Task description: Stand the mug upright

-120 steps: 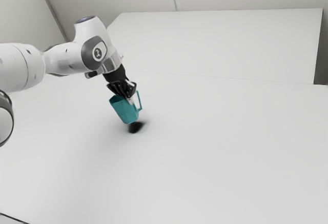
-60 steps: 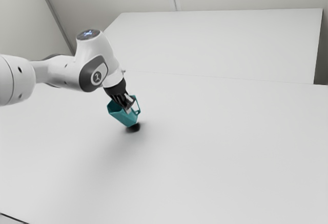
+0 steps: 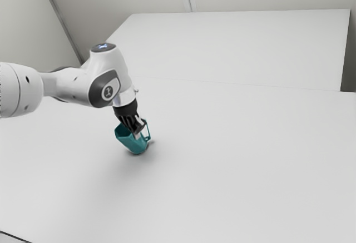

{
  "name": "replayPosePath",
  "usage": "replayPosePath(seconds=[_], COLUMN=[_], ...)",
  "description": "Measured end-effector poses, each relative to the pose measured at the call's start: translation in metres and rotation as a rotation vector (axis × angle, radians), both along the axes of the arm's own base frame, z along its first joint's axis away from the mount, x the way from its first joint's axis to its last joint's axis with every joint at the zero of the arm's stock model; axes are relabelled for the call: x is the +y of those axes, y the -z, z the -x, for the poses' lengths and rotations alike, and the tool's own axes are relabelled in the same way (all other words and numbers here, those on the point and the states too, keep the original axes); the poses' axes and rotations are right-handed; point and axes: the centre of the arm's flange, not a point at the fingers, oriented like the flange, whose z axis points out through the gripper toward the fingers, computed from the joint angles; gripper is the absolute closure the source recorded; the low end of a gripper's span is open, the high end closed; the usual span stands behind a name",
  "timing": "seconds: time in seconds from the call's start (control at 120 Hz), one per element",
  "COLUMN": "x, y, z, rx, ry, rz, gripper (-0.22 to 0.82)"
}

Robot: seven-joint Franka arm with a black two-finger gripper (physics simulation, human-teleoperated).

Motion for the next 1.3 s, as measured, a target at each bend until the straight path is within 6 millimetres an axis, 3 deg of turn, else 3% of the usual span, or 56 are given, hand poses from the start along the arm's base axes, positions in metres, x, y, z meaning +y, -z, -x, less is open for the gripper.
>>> replayPosePath(seconds=[0.158,0.375,0.575,0.833,1.025,1.3], x=[-0.011,-0.011,-0.008,-0.007,-0.011,-0.009], y=[0.007,-0.007,-0.033,-0.065,-0.097,-0.171], z=[-0.001,0.002,0.006,0.012,0.001,-0.023], rx=[0.016,0.001,-0.031,-0.063,-0.120,-0.165], ry=[0.020,0.024,0.019,0.014,0.020,0.012], rz=[0.000,-0.003,-0.004,-0.001,0.004,-0.002], gripper=[0.78,0.33,0.13,0.04,0.02,0.00])
